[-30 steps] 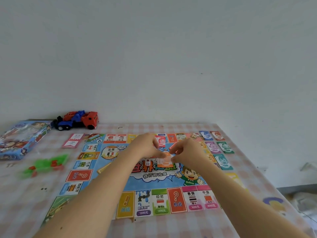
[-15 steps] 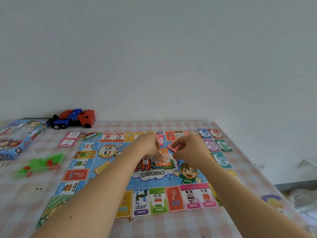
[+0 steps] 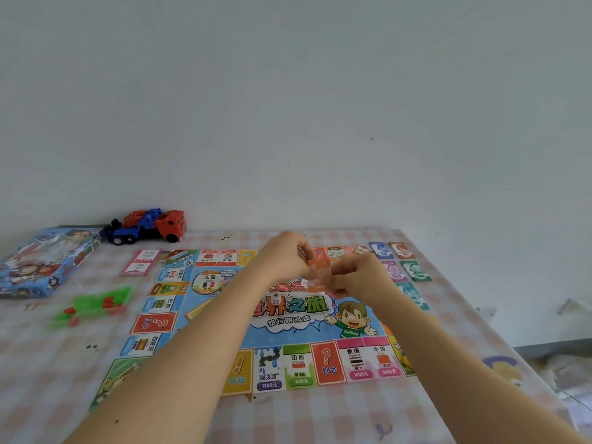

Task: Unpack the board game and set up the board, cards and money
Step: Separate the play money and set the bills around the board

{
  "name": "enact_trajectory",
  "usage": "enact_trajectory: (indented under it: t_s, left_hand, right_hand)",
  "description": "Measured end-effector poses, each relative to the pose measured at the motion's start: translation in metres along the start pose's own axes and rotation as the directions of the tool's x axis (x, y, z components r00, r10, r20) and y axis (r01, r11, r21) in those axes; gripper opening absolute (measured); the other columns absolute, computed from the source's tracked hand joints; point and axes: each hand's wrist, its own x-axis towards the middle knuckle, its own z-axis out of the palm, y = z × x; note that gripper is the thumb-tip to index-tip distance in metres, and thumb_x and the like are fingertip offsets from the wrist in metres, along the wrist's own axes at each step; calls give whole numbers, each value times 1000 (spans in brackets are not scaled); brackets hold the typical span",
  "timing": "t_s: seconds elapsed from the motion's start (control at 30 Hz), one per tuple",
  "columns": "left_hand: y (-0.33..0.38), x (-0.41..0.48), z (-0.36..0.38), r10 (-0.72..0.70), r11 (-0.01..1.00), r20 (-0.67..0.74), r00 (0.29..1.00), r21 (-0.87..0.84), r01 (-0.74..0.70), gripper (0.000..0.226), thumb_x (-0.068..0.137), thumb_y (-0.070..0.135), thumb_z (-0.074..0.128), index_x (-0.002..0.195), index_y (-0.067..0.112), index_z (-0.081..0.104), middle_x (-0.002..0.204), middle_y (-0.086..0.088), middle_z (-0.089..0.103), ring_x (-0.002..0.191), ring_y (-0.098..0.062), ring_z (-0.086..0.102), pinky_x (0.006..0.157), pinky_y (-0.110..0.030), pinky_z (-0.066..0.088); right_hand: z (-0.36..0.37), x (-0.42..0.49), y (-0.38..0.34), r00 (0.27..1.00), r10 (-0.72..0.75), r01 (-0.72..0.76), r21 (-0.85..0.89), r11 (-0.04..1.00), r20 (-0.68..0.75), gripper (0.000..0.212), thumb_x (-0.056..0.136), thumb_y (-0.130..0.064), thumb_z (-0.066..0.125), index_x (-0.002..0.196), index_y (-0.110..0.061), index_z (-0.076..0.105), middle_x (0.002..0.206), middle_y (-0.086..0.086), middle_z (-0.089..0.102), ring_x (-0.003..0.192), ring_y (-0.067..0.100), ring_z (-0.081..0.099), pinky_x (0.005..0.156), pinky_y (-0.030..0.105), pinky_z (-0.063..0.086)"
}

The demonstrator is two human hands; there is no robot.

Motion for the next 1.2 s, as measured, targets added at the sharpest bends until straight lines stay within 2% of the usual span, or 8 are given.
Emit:
enact_trajectory:
  t_s: [0.07,0.2,0.37,0.43,0.7,0.9,1.1,1.2]
  left_hand:
    - [0,-4,4,10,1000,-24,1000,2,-10,16,77,12,75,87,18,64,86,1,69,76,-10,63,60,-17,43]
    - [-3,-11,14,15,1000,-65,998,-5,-15,16,76,16,77,89,19,68,88,2,71,72,-3,62,57,-10,42]
    - [-7,-13,11,-6,1000,-233,972,9,8,17,81,8,71,96,16,70,93,2,71,77,-5,61,74,-19,48]
    - [-9,-12,8,-18,999,-291,957,41,32,15,84,8,67,96,15,71,95,0,71,81,-9,61,78,-22,48]
    - [-9,-7,17,-44,980,-135,990,187,69,20,85,14,67,105,15,70,112,-2,68,101,-16,63,90,-31,50]
    - [-8,-6,23,-58,987,26,998,151,54,18,74,9,75,90,18,72,98,1,69,89,-14,64,74,-26,50]
    - [-2,-5,21,31,983,-63,998,184,-19,8,80,14,69,83,14,77,79,-1,73,73,-16,68,70,-26,54]
    - [-2,-5,25,34,973,-67,997,231,-17,17,84,16,64,72,11,75,73,-3,72,73,-19,69,68,-25,51]
  right_hand:
    - [3,-3,3,1000,19,-19,-5,1000,-18,10,79,-12,74,69,-10,74,72,15,72,66,25,67,77,42,59]
    - [8,-9,9,997,63,-63,0,998,-53,6,80,-16,76,74,-14,74,71,10,72,63,19,67,63,29,57]
    - [7,-11,12,982,59,-51,45,998,-179,17,85,-13,70,68,-18,70,63,3,69,50,9,62,56,26,55]
    - [2,-9,14,968,63,-51,55,997,-243,13,86,-9,67,76,-15,73,70,6,71,55,13,64,64,32,59]
    - [1,-6,16,981,87,-88,3,996,-172,12,82,-6,71,79,-17,72,72,6,72,67,23,72,67,40,61]
    - [8,-5,21,991,59,-68,-69,995,-118,8,86,-11,67,90,-12,73,69,3,70,58,13,66,46,19,49]
    - [11,-1,21,989,47,-53,-40,998,-140,10,89,-13,65,91,-10,73,76,8,72,62,15,68,60,27,58]
    - [14,-3,23,990,32,-45,-98,994,-138,15,91,-15,62,86,-7,74,77,13,72,59,17,64,66,38,58]
